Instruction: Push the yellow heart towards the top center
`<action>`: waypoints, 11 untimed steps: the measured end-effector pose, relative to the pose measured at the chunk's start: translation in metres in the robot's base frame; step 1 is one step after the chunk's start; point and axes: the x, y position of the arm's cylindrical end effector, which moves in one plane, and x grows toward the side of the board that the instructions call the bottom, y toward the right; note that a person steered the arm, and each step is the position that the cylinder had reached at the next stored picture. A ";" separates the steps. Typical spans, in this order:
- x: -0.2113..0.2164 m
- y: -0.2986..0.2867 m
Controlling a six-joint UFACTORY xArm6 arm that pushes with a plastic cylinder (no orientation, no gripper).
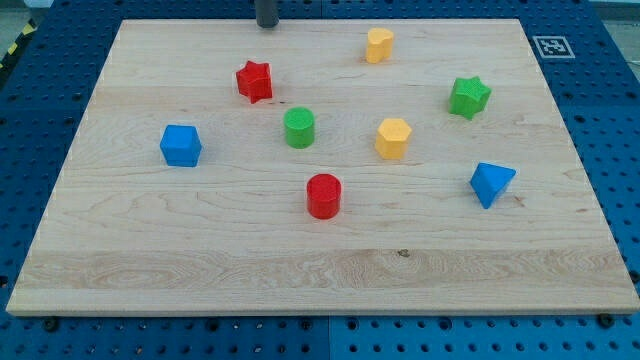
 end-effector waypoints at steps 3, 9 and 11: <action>0.030 0.065; 0.079 0.185; 0.066 0.202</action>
